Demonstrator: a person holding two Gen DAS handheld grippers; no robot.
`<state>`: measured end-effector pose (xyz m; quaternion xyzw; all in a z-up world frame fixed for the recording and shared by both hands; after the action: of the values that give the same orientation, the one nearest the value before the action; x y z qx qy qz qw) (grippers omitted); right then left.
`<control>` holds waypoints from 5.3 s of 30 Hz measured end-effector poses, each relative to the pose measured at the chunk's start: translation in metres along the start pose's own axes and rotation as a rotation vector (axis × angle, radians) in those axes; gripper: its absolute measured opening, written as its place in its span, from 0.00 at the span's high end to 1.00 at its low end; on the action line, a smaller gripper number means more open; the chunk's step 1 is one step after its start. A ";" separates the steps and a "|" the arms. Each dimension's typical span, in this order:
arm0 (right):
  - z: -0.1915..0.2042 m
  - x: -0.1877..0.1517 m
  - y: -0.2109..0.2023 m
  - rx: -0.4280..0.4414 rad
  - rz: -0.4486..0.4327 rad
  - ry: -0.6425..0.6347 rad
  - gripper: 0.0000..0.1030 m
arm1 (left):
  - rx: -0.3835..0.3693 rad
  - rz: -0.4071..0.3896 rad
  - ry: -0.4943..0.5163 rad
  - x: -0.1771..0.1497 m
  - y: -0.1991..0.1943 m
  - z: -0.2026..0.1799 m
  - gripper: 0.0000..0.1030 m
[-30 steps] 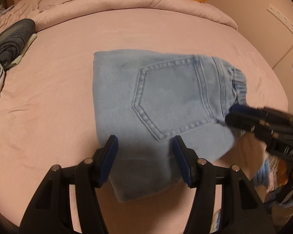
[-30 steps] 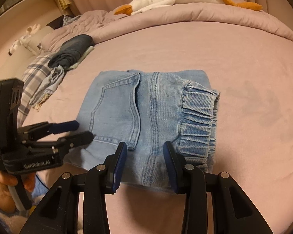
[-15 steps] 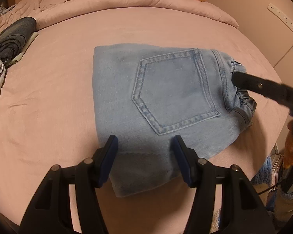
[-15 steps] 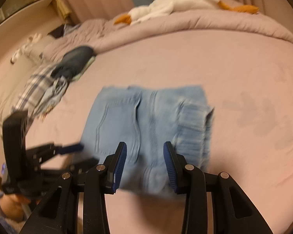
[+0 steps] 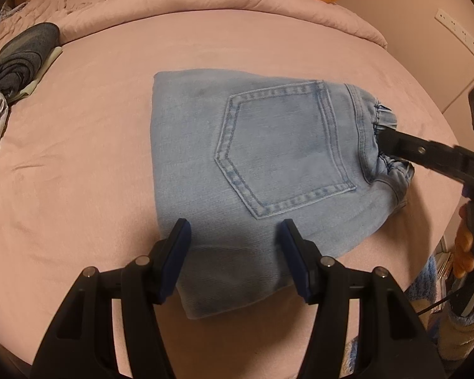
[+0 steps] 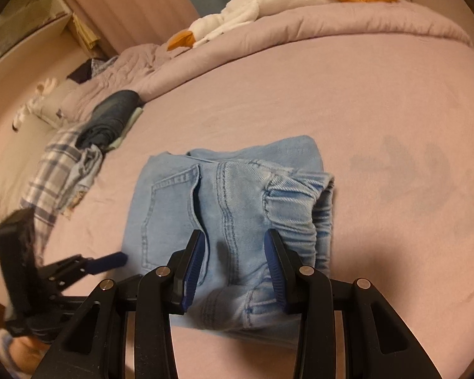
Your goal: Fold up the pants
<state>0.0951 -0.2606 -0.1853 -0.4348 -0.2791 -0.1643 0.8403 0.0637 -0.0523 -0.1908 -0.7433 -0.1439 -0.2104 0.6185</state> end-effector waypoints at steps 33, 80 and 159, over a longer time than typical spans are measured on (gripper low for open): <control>-0.064 0.000 0.019 0.132 0.137 0.338 0.28 | -0.359 0.044 -0.405 0.003 0.003 0.077 0.37; 0.014 0.018 0.021 -0.194 0.038 -0.018 0.38 | -0.197 -0.016 -0.251 0.031 0.006 0.037 0.45; 0.088 0.097 0.132 -0.004 0.054 -0.135 0.39 | 0.050 -0.129 -0.276 0.100 0.019 0.173 0.44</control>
<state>0.2117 -0.1160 -0.1691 -0.4537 -0.3231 -0.1124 0.8229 0.1826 0.1085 -0.1832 -0.7388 -0.2800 -0.1421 0.5964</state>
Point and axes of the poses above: each gripper's, at about its wrist camera, not at the fingertips, and y roughly the way its jaws point, z to its left, x to its top, the point moved 2 cm from there along y, roughly the way its jaws point, and after that the axes turned 2 degrees about -y, right-handed, at the moved point
